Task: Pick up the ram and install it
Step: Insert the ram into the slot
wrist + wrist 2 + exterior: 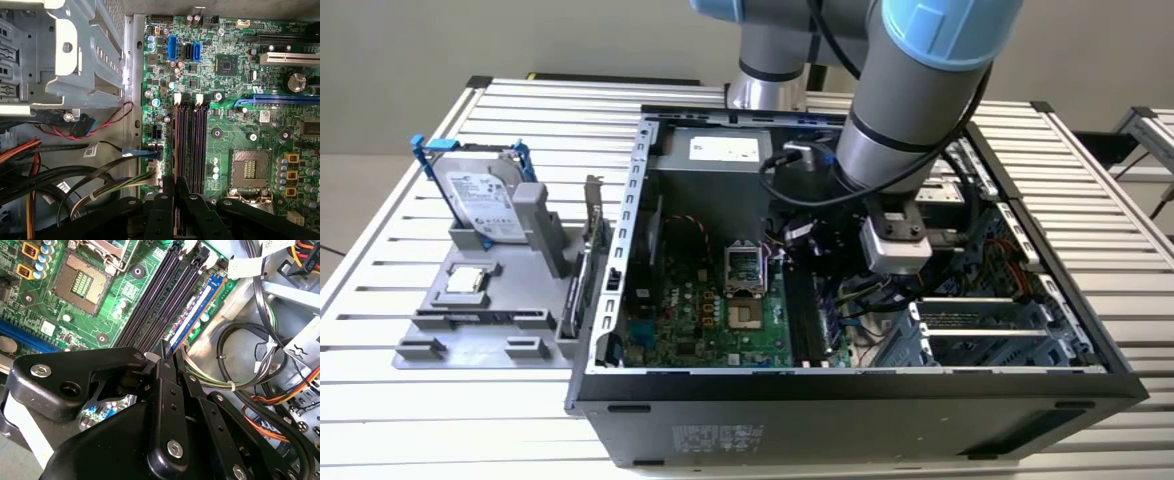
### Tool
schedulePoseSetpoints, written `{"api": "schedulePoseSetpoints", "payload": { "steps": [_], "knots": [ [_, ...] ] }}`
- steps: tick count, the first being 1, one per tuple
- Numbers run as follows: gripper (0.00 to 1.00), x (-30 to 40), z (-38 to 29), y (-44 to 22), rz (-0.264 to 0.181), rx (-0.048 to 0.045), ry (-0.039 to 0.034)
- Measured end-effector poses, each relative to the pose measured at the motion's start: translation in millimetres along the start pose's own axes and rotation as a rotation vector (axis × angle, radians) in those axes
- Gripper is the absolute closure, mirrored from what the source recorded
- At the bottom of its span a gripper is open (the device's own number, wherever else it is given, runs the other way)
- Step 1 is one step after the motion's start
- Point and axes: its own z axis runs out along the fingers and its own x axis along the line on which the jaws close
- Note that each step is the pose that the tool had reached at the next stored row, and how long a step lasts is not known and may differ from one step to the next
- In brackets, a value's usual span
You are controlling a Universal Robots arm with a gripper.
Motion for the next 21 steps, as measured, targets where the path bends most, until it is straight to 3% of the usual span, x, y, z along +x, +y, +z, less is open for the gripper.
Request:
{"api": "schedulePoseSetpoints", "payload": {
  "steps": [21],
  "knots": [
    [1.0, -0.1, 9.0, -0.3, -0.004, -0.0003, 0.0]
  ]
}}
